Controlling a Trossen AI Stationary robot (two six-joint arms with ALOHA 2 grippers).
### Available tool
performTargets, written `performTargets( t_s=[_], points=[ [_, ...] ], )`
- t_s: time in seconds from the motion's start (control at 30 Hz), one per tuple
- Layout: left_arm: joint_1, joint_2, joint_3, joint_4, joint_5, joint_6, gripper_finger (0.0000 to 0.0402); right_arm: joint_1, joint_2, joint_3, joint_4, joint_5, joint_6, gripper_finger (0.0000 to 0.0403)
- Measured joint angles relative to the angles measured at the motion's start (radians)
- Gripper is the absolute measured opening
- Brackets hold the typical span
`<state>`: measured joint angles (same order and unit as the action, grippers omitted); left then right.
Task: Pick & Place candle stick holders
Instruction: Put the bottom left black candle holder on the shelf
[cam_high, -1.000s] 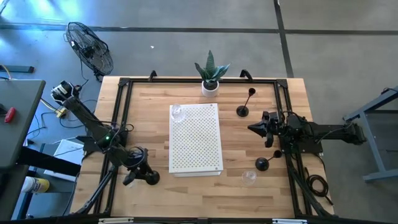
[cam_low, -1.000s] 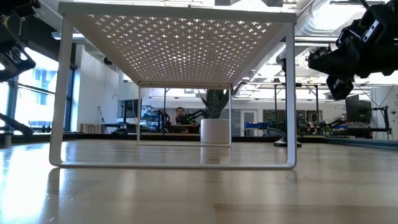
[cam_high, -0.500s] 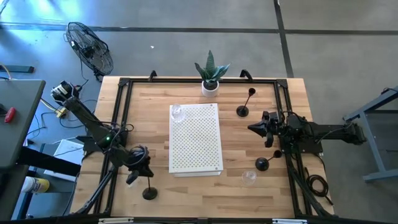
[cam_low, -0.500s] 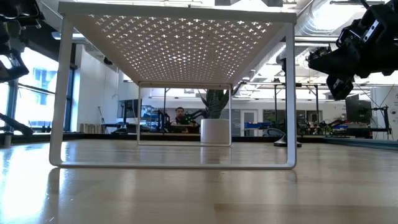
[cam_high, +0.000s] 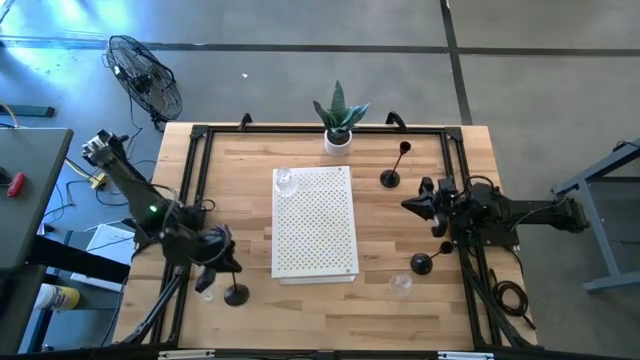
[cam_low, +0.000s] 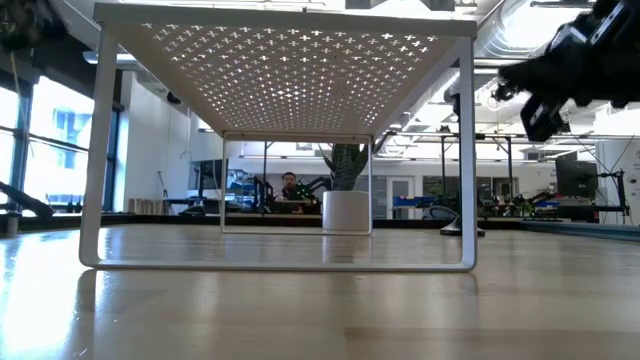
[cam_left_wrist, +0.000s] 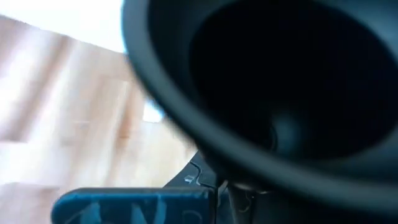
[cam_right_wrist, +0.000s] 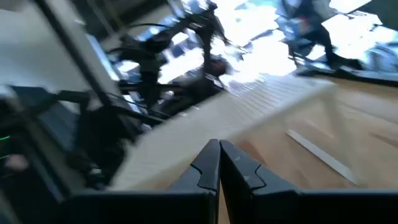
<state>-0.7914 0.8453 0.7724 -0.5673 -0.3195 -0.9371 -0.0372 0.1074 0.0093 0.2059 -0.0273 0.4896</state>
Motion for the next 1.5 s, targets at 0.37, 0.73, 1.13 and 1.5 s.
performTargets(
  t_s=[0.37,0.73,1.13,1.5],
  points=[
    [0.0,0.031,0.492,-0.499,-0.226,0.176,0.0004,0.0,0.0,0.0,0.26,-0.166,-0.028,0.0],
    [0.097,0.049,0.557,-0.554,-0.298,0.268,0.0004,-0.002,-0.001,0.0,0.456,-0.01,-0.011,0.0004],
    [0.448,0.05,0.557,-0.408,-0.011,0.58,0.0004,-0.002,-0.001,0.001,0.449,0.206,-0.038,0.0138],
    [0.703,0.112,0.557,-0.243,0.197,0.782,0.0004,-0.002,-0.001,0.01,0.423,0.276,-0.141,0.0194]
  ],
)
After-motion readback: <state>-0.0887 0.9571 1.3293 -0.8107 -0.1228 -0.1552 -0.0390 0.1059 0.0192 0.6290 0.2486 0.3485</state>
